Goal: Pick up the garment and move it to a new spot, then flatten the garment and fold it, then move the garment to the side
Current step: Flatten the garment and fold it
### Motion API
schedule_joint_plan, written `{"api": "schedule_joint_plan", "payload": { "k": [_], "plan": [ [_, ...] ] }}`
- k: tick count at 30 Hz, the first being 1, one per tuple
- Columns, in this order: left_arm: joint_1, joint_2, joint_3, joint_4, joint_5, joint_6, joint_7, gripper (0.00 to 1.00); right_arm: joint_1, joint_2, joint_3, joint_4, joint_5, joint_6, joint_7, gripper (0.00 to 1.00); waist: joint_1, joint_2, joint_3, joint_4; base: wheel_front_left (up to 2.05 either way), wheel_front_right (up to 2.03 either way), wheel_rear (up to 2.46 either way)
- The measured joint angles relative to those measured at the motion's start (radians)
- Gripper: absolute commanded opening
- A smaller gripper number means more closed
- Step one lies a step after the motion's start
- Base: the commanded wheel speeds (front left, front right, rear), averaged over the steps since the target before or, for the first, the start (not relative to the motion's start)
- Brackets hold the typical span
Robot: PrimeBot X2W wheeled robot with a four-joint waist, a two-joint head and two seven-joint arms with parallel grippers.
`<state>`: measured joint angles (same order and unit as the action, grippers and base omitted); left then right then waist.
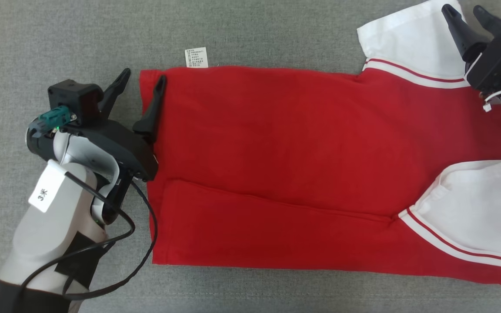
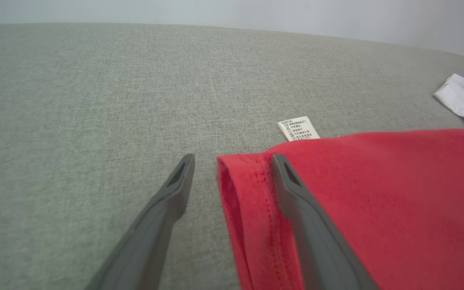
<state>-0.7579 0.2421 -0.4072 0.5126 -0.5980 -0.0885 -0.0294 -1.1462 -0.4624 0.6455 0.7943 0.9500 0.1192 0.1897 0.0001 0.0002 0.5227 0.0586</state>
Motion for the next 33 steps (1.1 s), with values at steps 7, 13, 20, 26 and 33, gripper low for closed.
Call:
{"api": "schedule_joint_plan", "payload": {
  "k": [7,13,20,26,33],
  "plan": [
    [-0.024,-0.021,-0.017,0.023,0.002,-0.001,0.002,1.0,-0.068,0.006,0.012,0.078,0.0,0.001,0.038,1.0,0.0,0.0,0.026,0.021,0.0,0.0,0.0],
    [-0.038,-0.023,-0.022,0.033,0.002,-0.009,0.001,1.0,-0.089,0.018,0.018,0.118,0.003,0.004,0.048,1.0,0.0,-0.0001,0.036,0.032,0.0,0.0,0.0],
    [-0.061,-0.027,-0.032,0.055,0.002,-0.018,0.0,1.0,-0.12,0.025,0.061,0.124,0.019,0.004,0.082,0.18,-0.0001,-0.0001,0.043,0.039,0.0,0.0,0.0],
    [-0.076,-0.03,-0.045,0.067,0.001,-0.026,-0.007,0.0,-0.128,0.024,0.086,0.124,0.044,0.004,0.1,0.0,-0.0001,-0.0002,0.044,0.037,0.0,0.0,0.0],
    [-0.077,-0.031,-0.051,0.081,-0.001,-0.027,-0.009,0.0,-0.129,0.023,0.106,0.12,0.064,0.004,0.105,0.0,-0.0001,-0.0001,0.038,0.031,0.0,0.0,0.0]
  ]
}}
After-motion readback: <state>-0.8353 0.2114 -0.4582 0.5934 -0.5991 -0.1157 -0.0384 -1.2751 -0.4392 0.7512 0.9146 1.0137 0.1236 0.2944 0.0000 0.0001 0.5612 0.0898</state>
